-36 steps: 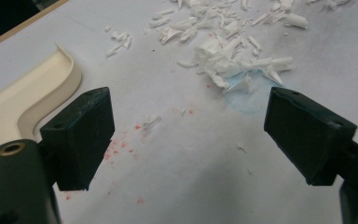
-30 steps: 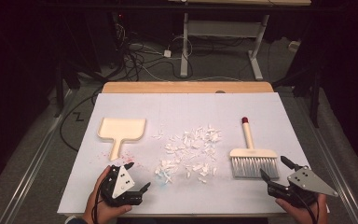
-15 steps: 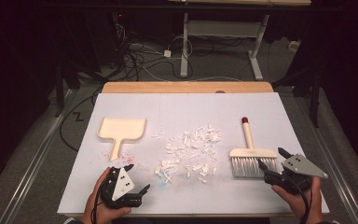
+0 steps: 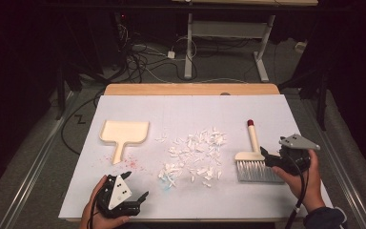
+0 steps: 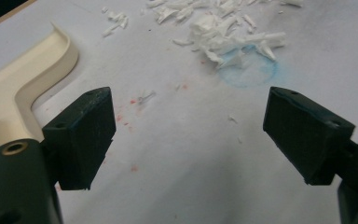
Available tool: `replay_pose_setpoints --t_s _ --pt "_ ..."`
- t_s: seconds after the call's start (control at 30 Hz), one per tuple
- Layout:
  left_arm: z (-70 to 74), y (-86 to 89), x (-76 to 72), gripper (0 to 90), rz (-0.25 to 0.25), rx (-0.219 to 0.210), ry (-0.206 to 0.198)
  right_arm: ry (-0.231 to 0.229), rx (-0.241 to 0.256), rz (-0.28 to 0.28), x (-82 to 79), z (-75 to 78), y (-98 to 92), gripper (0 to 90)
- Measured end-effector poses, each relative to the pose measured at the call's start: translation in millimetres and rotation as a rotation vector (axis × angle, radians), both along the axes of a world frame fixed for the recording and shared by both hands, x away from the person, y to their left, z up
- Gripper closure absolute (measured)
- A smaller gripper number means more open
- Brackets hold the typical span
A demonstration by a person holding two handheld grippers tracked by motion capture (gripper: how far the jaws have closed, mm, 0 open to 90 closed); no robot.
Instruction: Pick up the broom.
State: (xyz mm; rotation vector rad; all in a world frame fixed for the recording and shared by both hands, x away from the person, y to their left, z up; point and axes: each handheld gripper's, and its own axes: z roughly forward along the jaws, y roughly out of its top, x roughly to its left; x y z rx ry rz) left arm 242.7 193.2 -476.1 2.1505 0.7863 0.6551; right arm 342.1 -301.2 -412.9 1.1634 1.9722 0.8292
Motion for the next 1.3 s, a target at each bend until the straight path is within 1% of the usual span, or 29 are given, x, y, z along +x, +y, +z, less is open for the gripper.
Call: replay_pose_setpoints --t_s 0.03,0.07,0.13,0.17,0.2,0.23,0.33,0.4,0.5,0.53,0.57,0.6,0.63,0.73,0.8,0.87,0.9,0.93,0.97,1.0,1.03,1.07,1.13,1.2,1.23,1.27,1.3 --pt "-0.1 1.1 1.2 16.4 -0.001 0.004 -0.009 0.009 0.001 -0.011 4.6 1.6 -0.7 23.9" --pt "-0.2 1.5 1.1 16.6 -0.001 0.009 -0.010 0.015 0.006 -0.024 9.5 2.9 -1.7 24.0" --pt "-0.3 1.7 0.7 16.6 -0.003 0.010 -0.011 0.036 0.031 -0.044 20.0 4.4 -1.8 24.0" --pt "-0.4 1.5 0.2 16.6 -0.005 0.012 -0.011 0.046 0.027 -0.052 25.0 4.5 -0.1 24.1" --pt "-0.7 0.7 -0.6 16.7 -0.012 0.022 -0.013 0.048 0.012 -0.051 30.8 4.4 2.8 24.1" --pt "-1.2 0.0 -1.4 16.7 -0.013 0.022 -0.001 0.049 0.008 -0.049 33.8 4.2 4.8 24.1" --pt "-2.7 -0.7 -0.7 16.7 -0.019 0.025 0.005 0.066 0.007 -0.047 45.9 2.6 10.7 24.0" --pt "-3.0 -0.2 -0.2 16.7 -0.019 0.022 0.009 0.088 0.001 -0.044 53.0 1.4 13.6 23.9" --pt "-3.3 -0.3 0.7 16.7 -0.018 0.023 0.013 0.127 -0.006 -0.066 63.9 -1.5 16.4 23.8" --pt "-3.3 -0.8 0.4 16.7 -0.018 0.025 0.012 0.148 -0.014 -0.080 68.7 -3.4 17.9 23.9" --pt "-3.2 -1.4 -0.5 16.7 -0.022 0.025 0.011 0.164 -0.013 -0.088 71.7 -4.6 18.8 24.6" --pt "-2.9 -1.8 -1.3 16.7 -0.026 0.027 0.009 0.193 -0.007 -0.092 75.9 -6.3 19.7 26.0" --pt "-3.0 -2.5 -1.8 16.7 -0.029 0.029 0.009 0.230 0.000 -0.085 80.8 -8.5 20.3 27.0" --pt "-3.6 -4.0 0.2 16.7 -0.035 0.036 0.013 0.327 0.036 -0.110 96.6 -16.8 21.6 30.6" --pt "-3.4 -4.7 0.9 16.7 -0.037 0.036 0.013 0.389 0.043 -0.122 106.6 -24.6 23.4 33.1" --pt "-3.4 -5.3 0.6 16.7 -0.042 0.039 0.012 0.462 0.040 -0.137 115.4 -34.9 24.4 41.2" --pt "-3.5 -5.4 0.5 16.7 -0.044 0.042 0.012 0.488 0.043 -0.137 118.4 -40.7 24.4 41.4" --pt "-3.7 -5.4 0.5 16.7 -0.046 0.043 0.012 0.479 0.037 -0.132 118.7 -40.2 24.6 45.6" --pt "-3.9 -5.2 0.8 16.7 -0.048 0.044 0.015 0.481 0.016 -0.098 119.0 -39.0 26.5 54.9" --pt "-3.9 -5.2 0.8 16.7 -0.048 0.044 0.015 0.483 0.002 -0.069 118.5 -38.5 29.1 62.1" --pt "-4.1 -4.9 0.9 16.7 -0.049 0.049 0.015 0.483 -0.006 -0.053 118.2 -38.5 31.6 63.8" --pt "-3.8 -4.9 0.5 16.7 -0.051 0.054 0.013 0.486 -0.013 -0.050 118.5 -38.1 32.1 65.3" --pt "-3.2 -5.0 -1.0 16.7 -0.053 0.047 0.010 0.494 0.018 -0.041 119.7 -38.4 28.9 68.4" --pt "-3.4 -5.2 -1.0 16.7 -0.054 0.048 0.012 0.494 0.022 -0.033 120.3 -38.4 27.2 70.3" --pt "-3.6 -5.3 -0.6 16.7 -0.055 0.052 0.012 0.491 0.009 -0.026 120.5 -38.3 28.1 70.7" --pt "-3.7 -5.4 -0.3 16.7 -0.055 0.052 0.013 0.489 -0.023 -0.013 120.3 -37.7 30.4 70.8" --pt "-3.6 -5.2 -0.1 16.7 -0.056 0.053 0.015 0.481 -0.053 -0.011 119.7 -37.2 33.4 70.8"
